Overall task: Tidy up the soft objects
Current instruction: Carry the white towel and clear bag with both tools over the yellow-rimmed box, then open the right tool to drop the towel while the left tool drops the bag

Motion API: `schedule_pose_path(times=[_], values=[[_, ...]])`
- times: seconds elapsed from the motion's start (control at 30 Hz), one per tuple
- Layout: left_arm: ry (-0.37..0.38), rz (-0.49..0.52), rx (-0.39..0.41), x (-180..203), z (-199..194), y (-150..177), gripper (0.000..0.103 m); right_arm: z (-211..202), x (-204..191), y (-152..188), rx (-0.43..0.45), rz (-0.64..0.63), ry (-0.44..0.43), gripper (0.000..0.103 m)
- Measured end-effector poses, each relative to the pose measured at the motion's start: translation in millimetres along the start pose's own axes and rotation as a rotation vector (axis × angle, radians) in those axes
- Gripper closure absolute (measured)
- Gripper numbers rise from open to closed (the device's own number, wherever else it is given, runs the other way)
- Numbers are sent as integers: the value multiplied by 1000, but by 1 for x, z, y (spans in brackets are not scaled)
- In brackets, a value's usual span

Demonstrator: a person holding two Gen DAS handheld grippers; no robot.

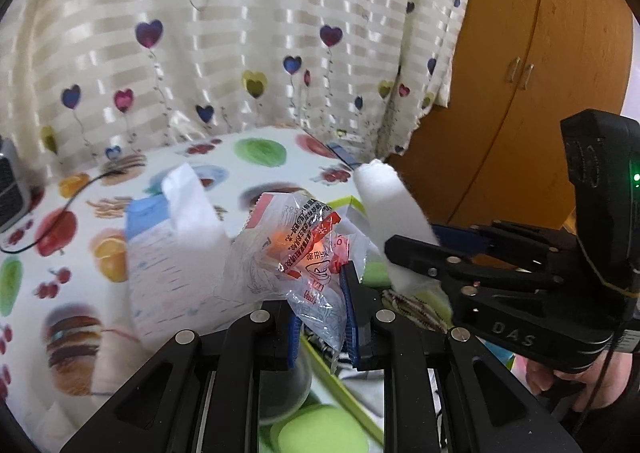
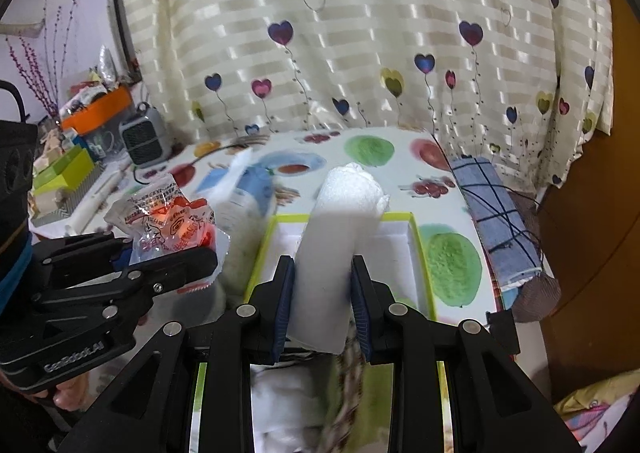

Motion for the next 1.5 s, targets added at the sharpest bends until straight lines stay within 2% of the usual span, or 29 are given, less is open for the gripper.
schedule_pose_path(times=[0.3,0.6,0.77,0.87,1.1,1.5], values=[[31,-16,-77,4,36,-10,86,33,27,0,-85,8,14,74],[-9,-28,-143,0,66,-11,86,56,37,7,-153,13,7,71],[2,-43,-160,1,75,-12,71,58,40,11,-161,11,20,67],[12,-45,-162,3,75,-13,67,53,42,11,-144,3,34,66],[15,-42,-127,8,55,-14,66,30,42,9,-98,21,36,66],[-13,20,-15,27,-13,-3,66,-22,16,17,7,72,31,65]])
Point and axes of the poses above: each gripper's, at about its wrist camera, not at the fingertips, and z roughly the way its jaws point, x to its right, y to its underside, the point moved 7 cm from there along z, roughly the way its jaws point, and after that the axes turned 6 degrees about -z, right-handed, at the moved point
